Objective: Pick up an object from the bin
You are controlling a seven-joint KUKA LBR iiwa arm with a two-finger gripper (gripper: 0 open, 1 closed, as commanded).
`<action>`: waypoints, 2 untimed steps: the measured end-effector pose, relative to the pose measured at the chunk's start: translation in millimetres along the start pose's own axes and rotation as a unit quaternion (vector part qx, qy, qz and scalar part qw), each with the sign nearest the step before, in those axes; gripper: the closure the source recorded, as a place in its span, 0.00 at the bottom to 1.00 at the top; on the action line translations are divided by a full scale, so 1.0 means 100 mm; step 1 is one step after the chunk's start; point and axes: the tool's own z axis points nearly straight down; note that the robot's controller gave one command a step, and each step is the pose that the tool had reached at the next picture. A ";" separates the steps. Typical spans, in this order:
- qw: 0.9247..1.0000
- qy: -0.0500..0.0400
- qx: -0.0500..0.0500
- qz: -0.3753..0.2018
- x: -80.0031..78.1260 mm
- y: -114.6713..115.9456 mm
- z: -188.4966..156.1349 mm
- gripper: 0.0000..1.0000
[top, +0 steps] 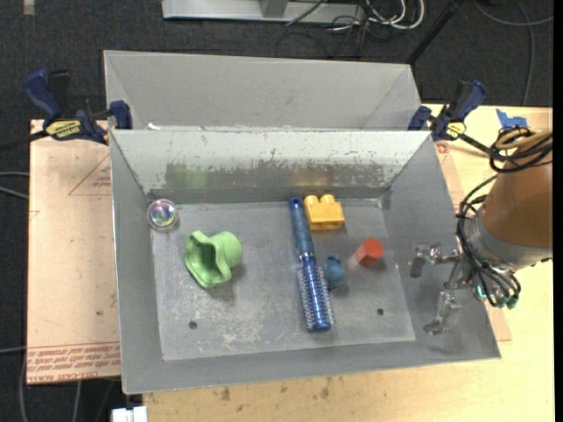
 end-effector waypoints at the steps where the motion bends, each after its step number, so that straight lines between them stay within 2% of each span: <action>1: 0.998 -0.005 -0.001 0.059 -0.61 0.59 0.40 0.00; 2: 0.999 -0.010 0.001 0.044 -0.97 0.49 0.83 0.00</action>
Offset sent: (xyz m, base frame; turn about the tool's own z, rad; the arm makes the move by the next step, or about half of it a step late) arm 0.0585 0.0541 -0.0380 0.1239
